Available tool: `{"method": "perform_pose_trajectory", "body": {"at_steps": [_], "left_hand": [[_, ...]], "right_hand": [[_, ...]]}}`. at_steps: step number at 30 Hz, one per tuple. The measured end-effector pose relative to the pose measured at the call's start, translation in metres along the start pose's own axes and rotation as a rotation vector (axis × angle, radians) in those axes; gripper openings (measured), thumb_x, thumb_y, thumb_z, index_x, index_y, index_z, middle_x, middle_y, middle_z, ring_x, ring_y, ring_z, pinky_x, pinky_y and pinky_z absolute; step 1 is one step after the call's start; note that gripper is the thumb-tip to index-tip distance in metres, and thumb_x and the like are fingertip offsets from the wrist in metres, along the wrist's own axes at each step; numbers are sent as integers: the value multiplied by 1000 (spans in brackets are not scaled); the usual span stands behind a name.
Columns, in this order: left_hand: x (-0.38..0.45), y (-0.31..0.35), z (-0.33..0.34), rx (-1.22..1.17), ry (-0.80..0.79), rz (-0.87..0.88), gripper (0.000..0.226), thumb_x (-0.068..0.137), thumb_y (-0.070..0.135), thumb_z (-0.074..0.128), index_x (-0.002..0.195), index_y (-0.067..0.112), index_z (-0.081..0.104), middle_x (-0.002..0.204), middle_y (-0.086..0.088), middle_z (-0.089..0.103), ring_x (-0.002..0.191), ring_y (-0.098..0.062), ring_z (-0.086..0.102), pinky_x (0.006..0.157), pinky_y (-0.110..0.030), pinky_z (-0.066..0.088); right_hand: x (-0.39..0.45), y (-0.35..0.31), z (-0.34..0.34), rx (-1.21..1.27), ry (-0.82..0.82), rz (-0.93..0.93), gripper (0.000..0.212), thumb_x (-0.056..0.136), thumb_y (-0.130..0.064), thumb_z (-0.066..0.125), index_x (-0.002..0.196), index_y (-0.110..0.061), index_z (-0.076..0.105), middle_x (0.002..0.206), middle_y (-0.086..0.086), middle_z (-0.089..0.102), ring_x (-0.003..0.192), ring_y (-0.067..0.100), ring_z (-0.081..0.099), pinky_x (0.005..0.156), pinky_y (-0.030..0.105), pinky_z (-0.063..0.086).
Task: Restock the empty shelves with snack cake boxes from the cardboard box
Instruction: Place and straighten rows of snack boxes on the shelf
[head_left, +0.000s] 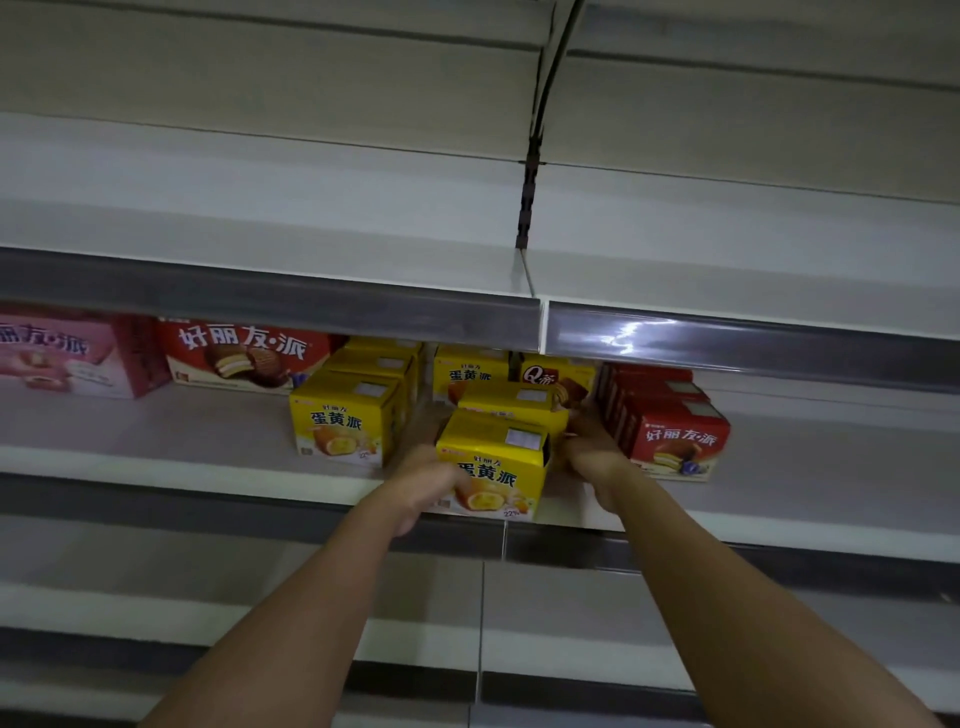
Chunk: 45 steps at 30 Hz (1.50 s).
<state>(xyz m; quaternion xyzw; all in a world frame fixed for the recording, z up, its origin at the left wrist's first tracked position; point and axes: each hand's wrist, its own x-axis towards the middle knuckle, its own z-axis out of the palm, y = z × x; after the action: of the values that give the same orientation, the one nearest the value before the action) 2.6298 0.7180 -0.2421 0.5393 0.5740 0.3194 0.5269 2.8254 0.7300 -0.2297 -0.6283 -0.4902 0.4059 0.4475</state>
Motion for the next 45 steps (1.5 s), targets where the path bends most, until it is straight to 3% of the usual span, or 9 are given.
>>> {"method": "perform_pose_trajectory", "body": {"at_steps": [5, 11, 15, 19, 23, 26, 29, 34, 45], "left_hand": [[-2, 0, 0, -39, -12, 54, 44, 78, -3, 70, 110, 18, 49, 97, 6, 48, 105, -17, 43, 100, -34, 37], [-3, 2, -1, -3, -36, 43, 68, 76, 0, 73, 136, 8, 41, 124, -6, 47, 117, -22, 43, 108, -42, 36], [-1, 2, -4, -161, 53, 74, 108, 72, -10, 73, 152, 30, 12, 146, -2, 39, 132, -26, 40, 109, -47, 36], [0, 2, -3, -202, 51, 100, 114, 72, -15, 69, 152, 35, 4, 147, 5, 36, 132, -25, 40, 107, -46, 39], [6, -2, -3, -189, 50, 101, 112, 71, -16, 69, 152, 34, 9, 141, 6, 41, 130, -25, 43, 107, -46, 40], [8, -3, -4, -193, 77, 107, 111, 70, -17, 68, 152, 33, 12, 139, 0, 47, 124, -24, 47, 104, -45, 42], [10, -1, -6, -189, 115, 104, 105, 73, -20, 64, 151, 30, 15, 132, -1, 52, 116, -20, 48, 91, -34, 45], [17, 6, -8, -106, 176, 114, 102, 75, -16, 66, 153, 24, 14, 140, -7, 49, 130, -26, 43, 101, -38, 39], [31, -4, 7, 13, 450, 129, 64, 85, -3, 61, 140, 11, 31, 123, -14, 59, 115, -34, 56, 89, -37, 46]], "right_hand": [[15, -2, 6, 292, -5, 101, 22, 84, -29, 63, 104, -38, 58, 97, 5, 74, 89, 29, 72, 79, 53, 57], [-19, -27, 17, 418, -124, 90, 22, 100, -40, 43, 84, -27, 52, 81, -2, 71, 82, 24, 63, 93, 44, 46], [-18, -47, 31, 361, -44, 109, 32, 101, -38, 41, 76, -19, 47, 83, 4, 61, 89, 26, 59, 82, 32, 47], [-10, -28, 43, 158, 124, 108, 70, 91, -71, 26, 129, -19, 52, 127, 9, 59, 116, 28, 54, 101, 39, 43], [-23, -7, 23, 237, 271, 87, 60, 94, -63, 30, 125, -18, 55, 115, 10, 61, 105, 29, 56, 98, 43, 44], [-34, -2, 16, 194, -102, 1, 48, 93, -62, 34, 114, -25, 55, 105, 6, 61, 81, 22, 55, 70, 32, 46], [-28, -4, 22, -82, -344, -28, 49, 87, -43, 63, 131, -27, 48, 120, 0, 63, 92, 15, 60, 70, 22, 44], [-19, -17, 25, -72, -300, -16, 49, 83, 7, 64, 119, -21, 45, 96, -8, 58, 79, 5, 53, 59, 15, 39], [-1, -15, 41, -206, -302, -31, 45, 86, 8, 54, 124, -17, 53, 108, 1, 60, 84, 6, 54, 63, 18, 41]]}}
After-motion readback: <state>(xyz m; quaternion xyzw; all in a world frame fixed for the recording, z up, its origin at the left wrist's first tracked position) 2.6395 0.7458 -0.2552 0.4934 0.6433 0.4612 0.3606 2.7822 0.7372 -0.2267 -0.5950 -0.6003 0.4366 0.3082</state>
